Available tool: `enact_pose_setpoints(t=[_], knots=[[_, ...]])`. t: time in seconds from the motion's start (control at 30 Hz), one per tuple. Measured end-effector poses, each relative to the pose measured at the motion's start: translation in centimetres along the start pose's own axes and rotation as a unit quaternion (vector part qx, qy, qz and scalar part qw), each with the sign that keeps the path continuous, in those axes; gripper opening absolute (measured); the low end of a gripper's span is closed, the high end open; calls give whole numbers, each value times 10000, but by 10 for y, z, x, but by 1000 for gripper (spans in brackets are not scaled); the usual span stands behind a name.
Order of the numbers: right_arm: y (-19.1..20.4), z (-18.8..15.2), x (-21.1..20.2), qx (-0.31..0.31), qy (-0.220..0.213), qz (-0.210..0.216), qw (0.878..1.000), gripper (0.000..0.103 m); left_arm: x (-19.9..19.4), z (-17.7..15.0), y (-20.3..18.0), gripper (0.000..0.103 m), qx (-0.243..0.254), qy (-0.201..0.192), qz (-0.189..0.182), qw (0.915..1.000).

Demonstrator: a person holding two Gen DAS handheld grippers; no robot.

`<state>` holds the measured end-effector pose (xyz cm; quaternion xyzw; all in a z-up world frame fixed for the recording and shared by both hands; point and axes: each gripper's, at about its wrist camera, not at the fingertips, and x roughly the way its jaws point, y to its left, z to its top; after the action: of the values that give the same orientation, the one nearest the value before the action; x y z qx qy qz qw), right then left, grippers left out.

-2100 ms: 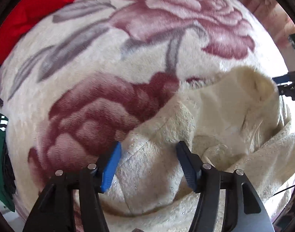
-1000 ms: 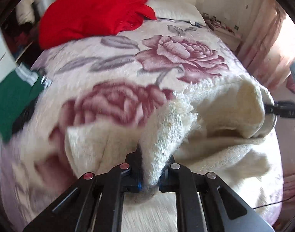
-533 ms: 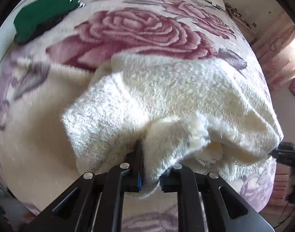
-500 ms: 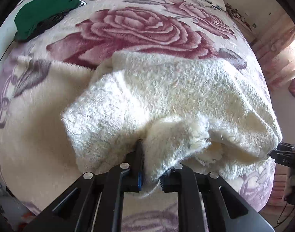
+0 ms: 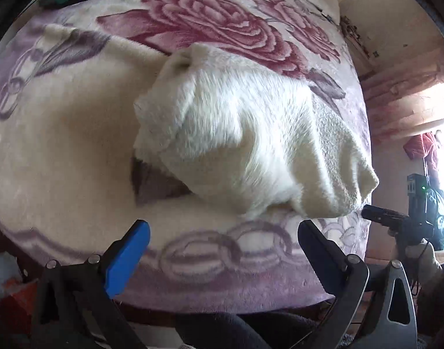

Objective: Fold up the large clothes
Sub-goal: 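Regrasp the folded cardigan edge with the right gripper while the left gripper grasps it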

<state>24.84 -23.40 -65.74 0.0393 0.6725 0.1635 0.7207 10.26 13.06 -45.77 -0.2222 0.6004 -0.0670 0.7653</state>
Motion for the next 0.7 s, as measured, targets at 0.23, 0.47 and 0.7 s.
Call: enact_pose_setpoints(t=[0.23, 0.47, 0.7], knots=[[-63, -6, -53, 1474, -574, 632, 9854, 93, -11, 93, 11, 103, -188, -554, 70, 9983], [-120, 78, -44, 2602, -934, 1315, 9520, 93, 108, 214, 20, 103, -71, 509, 205, 9985], [-131, 137, 50, 2991, 309, 1535, 9413, 93, 158, 229, 19, 43, 441, 875, 74, 9952]])
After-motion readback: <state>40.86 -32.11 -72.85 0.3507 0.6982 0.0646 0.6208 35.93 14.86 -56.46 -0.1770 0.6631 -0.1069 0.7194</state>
